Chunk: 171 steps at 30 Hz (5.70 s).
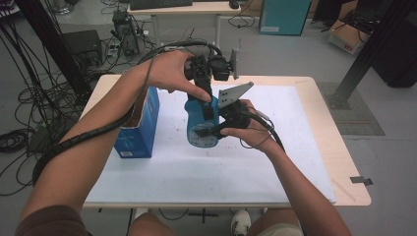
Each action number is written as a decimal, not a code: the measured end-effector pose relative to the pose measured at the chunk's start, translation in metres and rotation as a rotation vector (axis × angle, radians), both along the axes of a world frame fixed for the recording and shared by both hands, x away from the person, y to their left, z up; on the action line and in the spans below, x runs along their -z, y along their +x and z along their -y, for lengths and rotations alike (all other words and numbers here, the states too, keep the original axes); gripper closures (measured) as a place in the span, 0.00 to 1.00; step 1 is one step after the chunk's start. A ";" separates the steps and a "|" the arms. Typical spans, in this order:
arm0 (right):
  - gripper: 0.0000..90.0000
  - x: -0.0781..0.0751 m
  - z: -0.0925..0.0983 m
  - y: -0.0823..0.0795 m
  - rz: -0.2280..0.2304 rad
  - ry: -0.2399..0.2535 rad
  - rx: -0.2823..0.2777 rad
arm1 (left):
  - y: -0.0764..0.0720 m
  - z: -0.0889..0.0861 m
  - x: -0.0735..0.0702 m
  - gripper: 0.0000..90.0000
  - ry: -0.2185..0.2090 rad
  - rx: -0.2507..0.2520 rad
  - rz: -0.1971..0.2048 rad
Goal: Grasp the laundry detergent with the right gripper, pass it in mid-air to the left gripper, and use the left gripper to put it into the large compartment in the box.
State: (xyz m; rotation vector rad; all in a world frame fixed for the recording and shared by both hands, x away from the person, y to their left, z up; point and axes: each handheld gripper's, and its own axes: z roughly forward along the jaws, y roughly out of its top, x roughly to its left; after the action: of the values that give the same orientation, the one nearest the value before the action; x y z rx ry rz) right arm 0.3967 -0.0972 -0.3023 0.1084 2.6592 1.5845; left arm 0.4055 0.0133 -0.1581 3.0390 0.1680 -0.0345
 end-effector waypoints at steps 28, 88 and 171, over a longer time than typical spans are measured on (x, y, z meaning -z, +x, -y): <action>0.47 -0.010 0.004 -0.002 0.013 0.016 -0.005 | -0.004 0.007 0.008 0.07 0.028 0.024 -0.015; 0.47 -0.009 0.006 -0.002 0.028 0.015 0.004 | -0.007 0.005 0.009 0.08 0.058 0.021 0.002; 0.47 -0.009 0.006 -0.007 0.053 0.026 0.000 | -0.013 0.008 0.007 0.40 0.049 0.056 0.084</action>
State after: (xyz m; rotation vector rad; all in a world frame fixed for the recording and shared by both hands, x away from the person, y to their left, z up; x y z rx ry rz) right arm 0.3893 -0.1037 -0.2935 0.0663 2.6000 1.5988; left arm 0.3927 0.0052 -0.1647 3.0868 0.0790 0.0944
